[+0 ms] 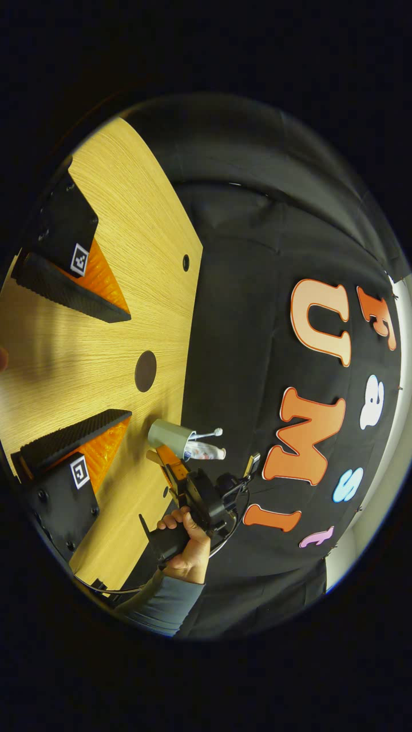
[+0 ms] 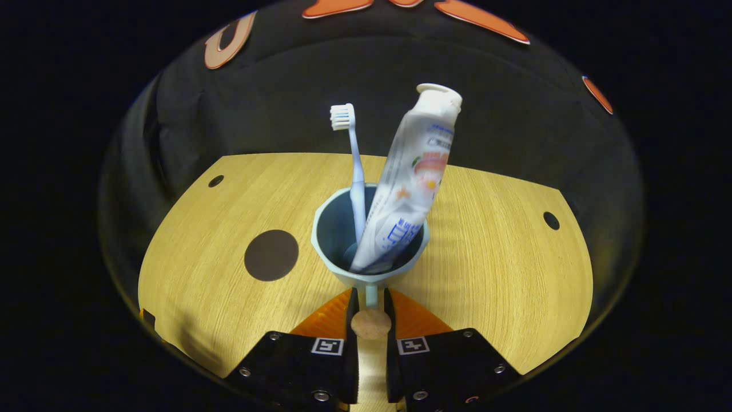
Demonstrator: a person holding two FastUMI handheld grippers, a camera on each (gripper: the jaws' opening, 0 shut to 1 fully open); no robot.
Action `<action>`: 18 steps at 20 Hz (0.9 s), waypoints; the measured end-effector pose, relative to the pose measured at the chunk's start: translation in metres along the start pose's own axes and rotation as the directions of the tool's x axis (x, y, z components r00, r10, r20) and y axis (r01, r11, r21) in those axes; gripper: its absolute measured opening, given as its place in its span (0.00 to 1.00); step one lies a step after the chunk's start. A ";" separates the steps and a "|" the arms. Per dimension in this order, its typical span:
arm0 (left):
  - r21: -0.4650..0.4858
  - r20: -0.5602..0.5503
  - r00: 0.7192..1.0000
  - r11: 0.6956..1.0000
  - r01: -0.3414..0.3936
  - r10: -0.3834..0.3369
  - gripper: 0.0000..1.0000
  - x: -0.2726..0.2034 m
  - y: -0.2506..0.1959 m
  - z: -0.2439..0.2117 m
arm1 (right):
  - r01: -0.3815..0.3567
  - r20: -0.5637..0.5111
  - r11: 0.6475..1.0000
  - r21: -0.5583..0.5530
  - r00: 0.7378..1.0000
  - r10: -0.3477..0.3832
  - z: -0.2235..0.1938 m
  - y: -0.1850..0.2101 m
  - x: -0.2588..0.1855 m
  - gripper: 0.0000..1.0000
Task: Put the toothbrush and toothpaste on the desktop into the cup, then pick up the cup and place it on the coaster on the desktop.
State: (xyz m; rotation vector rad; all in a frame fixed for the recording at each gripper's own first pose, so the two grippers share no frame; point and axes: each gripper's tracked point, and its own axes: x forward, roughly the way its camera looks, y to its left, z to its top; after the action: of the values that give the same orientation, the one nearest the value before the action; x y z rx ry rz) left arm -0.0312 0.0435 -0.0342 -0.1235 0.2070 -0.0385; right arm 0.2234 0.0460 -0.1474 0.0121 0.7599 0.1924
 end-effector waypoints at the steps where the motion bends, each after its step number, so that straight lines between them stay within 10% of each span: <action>1: -0.005 -0.003 1.000 1.000 -0.003 0.003 0.98 0.001 0.000 0.001 | -0.002 -0.001 1.000 -0.017 1.000 0.002 -0.002 -0.001 -0.001 0.20; 18: -0.036 -0.047 0.998 0.998 -0.054 0.052 0.98 -0.016 0.026 -0.021 | -0.127 -0.036 0.981 -0.145 0.992 0.123 0.006 0.004 -0.013 0.19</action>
State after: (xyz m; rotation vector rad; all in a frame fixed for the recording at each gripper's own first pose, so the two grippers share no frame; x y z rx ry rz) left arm -0.0504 0.0676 -0.0543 -0.1542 0.2568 0.0153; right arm 0.2178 0.0478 -0.1341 -0.0831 0.7712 0.3687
